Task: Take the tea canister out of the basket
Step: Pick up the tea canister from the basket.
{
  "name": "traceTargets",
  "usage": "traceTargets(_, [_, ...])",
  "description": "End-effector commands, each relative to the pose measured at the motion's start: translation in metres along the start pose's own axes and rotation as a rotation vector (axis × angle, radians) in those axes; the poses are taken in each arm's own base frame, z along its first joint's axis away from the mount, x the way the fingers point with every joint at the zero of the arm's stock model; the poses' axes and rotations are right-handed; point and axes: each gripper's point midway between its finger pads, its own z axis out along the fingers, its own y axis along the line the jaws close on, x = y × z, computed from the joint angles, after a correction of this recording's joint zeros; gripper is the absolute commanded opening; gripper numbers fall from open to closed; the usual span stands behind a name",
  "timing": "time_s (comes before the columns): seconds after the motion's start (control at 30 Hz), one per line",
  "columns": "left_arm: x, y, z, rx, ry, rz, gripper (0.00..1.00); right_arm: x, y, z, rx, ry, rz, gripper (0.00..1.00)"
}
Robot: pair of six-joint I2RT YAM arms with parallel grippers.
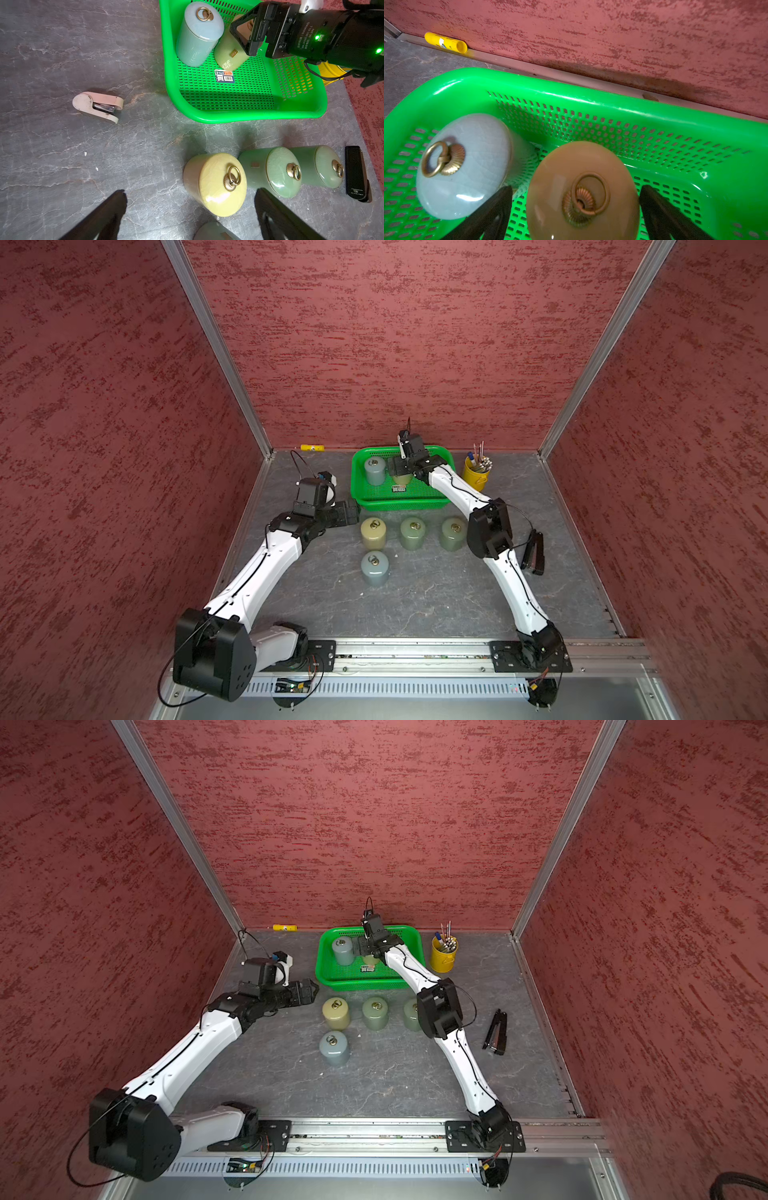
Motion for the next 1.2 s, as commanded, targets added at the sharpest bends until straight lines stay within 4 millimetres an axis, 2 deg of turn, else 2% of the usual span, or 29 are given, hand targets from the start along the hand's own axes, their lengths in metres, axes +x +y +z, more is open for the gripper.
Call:
traceTargets(0.0, [0.001, 0.001, 0.001, 0.001, -0.008, 0.019, 1.0, 0.0, -0.011, 0.009, 0.037, -0.009, -0.001, 0.99])
traceTargets(0.33, [-0.001, 0.0, 0.005, 0.009, -0.008, 0.014, 1.0, 0.004, -0.014, 0.012, 0.036, 0.004, -0.003, 0.98])
traceTargets(0.67, [0.0, 0.002, 0.006, 0.007, -0.005, 0.012, 1.0, 0.02, -0.013, 0.014, 0.022, 0.062, -0.011, 0.95])
traceTargets(0.87, [0.0, 0.001, 0.005, 0.006, -0.006, 0.012, 1.0, 0.021, -0.011, 0.014, 0.013, 0.063, -0.011, 0.93])
traceTargets(1.17, [-0.001, 0.002, 0.004, -0.001, -0.007, 0.015, 1.0, 0.022, -0.009, 0.013, 0.0, 0.068, -0.021, 0.79])
